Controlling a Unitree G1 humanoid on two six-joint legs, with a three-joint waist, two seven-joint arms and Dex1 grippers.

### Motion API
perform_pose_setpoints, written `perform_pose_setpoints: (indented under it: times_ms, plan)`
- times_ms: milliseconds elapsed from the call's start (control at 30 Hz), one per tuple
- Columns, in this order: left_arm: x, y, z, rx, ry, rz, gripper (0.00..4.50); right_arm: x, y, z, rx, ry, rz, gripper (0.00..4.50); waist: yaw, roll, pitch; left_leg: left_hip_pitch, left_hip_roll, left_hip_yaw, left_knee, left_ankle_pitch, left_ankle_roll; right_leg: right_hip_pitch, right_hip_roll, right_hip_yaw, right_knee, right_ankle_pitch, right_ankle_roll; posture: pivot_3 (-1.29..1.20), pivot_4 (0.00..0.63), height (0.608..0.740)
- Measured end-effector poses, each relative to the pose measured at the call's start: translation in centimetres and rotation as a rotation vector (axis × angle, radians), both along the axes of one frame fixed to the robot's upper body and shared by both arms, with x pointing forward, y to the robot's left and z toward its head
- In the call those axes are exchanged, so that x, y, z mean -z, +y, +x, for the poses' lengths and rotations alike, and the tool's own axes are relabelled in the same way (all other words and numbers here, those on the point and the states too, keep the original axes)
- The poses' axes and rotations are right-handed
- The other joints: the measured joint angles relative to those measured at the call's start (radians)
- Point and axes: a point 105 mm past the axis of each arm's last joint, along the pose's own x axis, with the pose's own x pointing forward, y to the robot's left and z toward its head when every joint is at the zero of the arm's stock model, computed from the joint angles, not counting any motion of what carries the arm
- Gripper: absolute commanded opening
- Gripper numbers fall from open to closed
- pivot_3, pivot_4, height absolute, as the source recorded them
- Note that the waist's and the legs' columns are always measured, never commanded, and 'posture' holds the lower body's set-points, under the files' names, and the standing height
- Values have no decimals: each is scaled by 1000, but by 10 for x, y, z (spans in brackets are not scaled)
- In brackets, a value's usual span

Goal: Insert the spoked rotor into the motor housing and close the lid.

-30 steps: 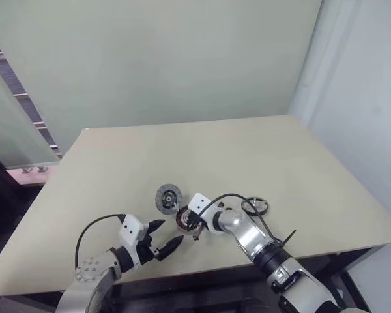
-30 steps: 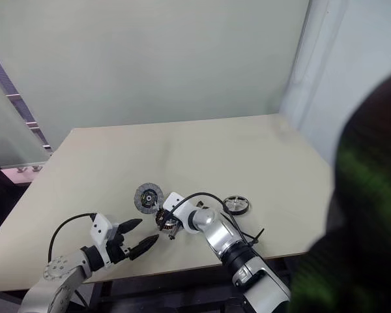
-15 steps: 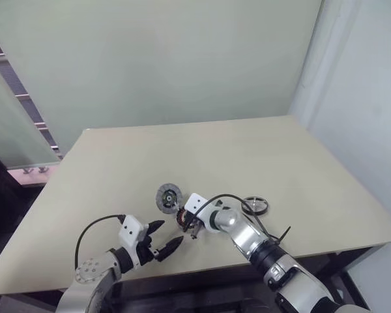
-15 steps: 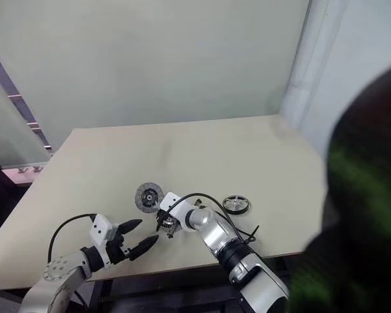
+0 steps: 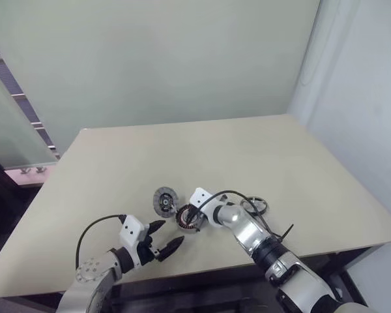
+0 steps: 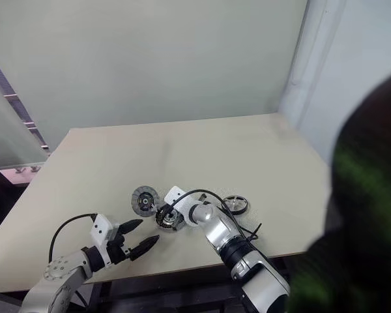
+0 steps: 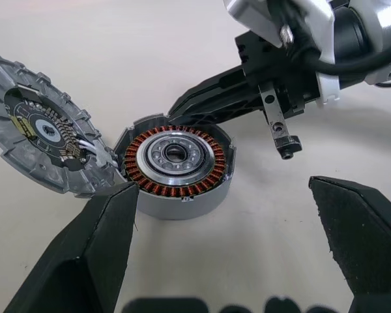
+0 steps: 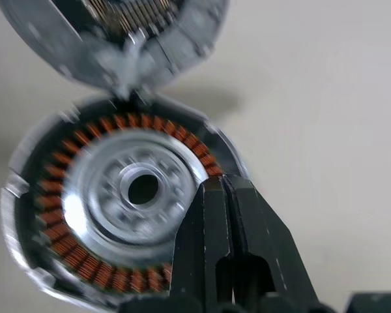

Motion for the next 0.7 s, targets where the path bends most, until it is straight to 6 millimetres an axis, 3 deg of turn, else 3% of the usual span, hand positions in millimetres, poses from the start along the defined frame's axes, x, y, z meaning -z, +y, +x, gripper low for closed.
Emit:
perform_pose_setpoints:
  times_ms: [100,333,700]
  plan:
    - [0,0,0,0,0,1,4500,-1,0,-2,3,42,20,28,1,0,0,0,0,-1,1,0,0,1,0,0,0,0,0,0,0,740]
    - [-1,-1,3,0,-7,-2,4500,0,-1,-7,-35,75,6,2323,0,0,0,0,1,0,1,0,0,0,1,0,0,0,0,0,0,740]
    - [1,0,0,-3,5,-3,4500,2,5,-12,-66,64,-11,2323,0,0,0,0,4,0,1,0,0,0,4,0,0,0,0,0,0,740]
